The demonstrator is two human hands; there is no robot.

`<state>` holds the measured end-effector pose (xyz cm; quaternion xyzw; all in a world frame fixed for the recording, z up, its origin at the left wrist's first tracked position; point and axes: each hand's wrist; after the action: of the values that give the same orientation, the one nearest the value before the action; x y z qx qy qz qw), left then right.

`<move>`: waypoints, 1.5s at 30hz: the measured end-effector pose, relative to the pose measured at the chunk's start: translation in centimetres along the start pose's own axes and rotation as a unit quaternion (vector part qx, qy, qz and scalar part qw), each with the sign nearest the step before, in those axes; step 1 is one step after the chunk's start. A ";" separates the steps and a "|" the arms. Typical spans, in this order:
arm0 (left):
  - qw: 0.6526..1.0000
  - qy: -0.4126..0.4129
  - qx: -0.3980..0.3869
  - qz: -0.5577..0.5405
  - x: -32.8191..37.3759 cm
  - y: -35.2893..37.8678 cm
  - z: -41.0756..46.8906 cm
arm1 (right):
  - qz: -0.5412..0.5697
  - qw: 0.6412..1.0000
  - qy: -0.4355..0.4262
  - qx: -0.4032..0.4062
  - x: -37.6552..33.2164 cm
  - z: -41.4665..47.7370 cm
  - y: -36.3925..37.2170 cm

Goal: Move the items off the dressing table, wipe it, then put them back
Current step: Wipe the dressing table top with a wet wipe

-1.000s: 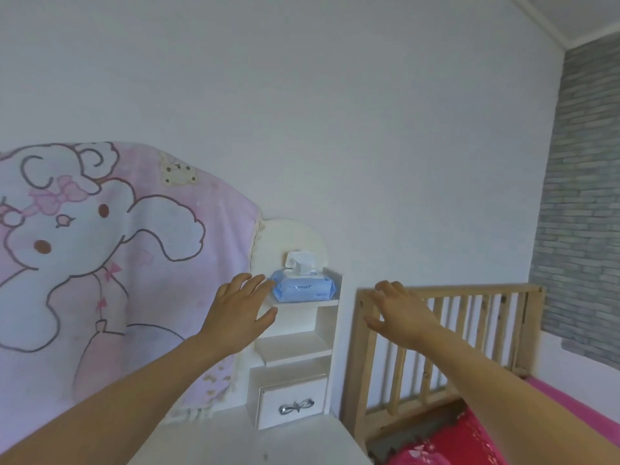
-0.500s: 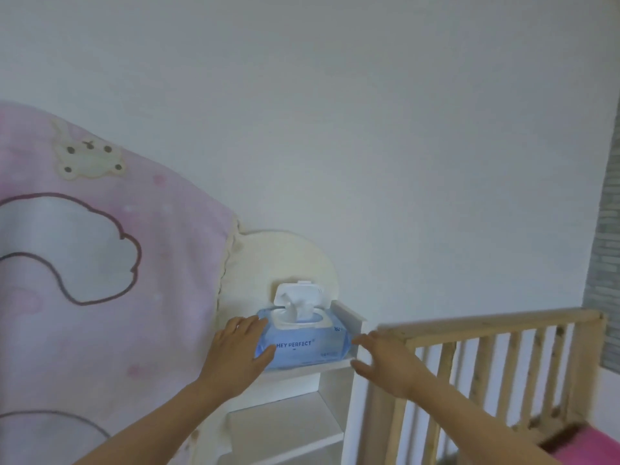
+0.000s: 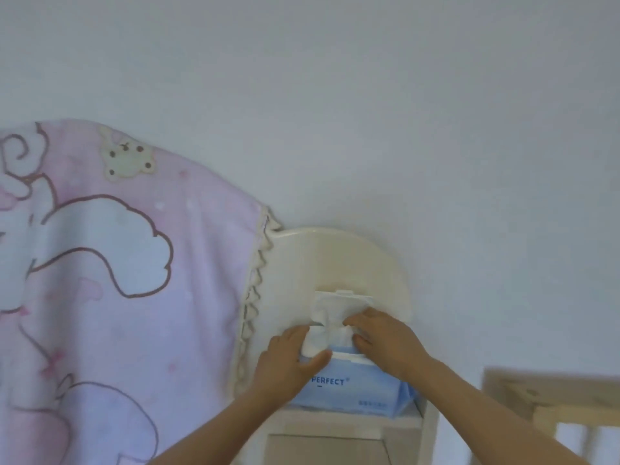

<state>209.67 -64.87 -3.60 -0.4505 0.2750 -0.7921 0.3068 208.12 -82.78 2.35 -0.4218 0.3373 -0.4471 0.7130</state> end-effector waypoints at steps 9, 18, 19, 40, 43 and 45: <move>1.000 0.001 -0.006 -0.010 0.1 -0.2 -0.7 | -0.006 0.996 -0.070 -0.062 -0.3 0.3 -2.3; 1.000 0.012 -0.013 0.026 0.1 -0.1 -0.6 | -0.124 0.991 -0.046 0.022 -0.6 0.4 -3.1; 0.999 0.012 -0.010 0.036 0.1 -0.1 -0.6 | -0.127 0.990 -0.045 0.033 -0.6 0.2 -3.1; 0.997 0.008 0.004 0.083 0.3 -0.5 -1.1 | 0.279 0.947 0.062 0.144 -5.2 0.3 -14.7; 0.992 0.067 0.084 -0.065 1.0 -2.1 -2.7 | 0.344 0.928 0.052 0.135 -6.2 -0.4 -15.5; 0.953 0.092 0.091 -0.274 1.5 -3.9 -4.5 | 0.365 0.922 0.042 0.121 -7.0 -0.8 -15.2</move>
<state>204.13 -62.67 -1.98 -0.4039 0.0949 -0.9054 0.0904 199.49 -80.27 16.46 -0.1608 0.4407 -0.2107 0.8576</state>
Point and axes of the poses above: each hand's wrist, its own z-axis towards the middle knuckle, its own y-axis out of the palm, x = y × z, and after that the axes turned 4 degrees about z, right-handed
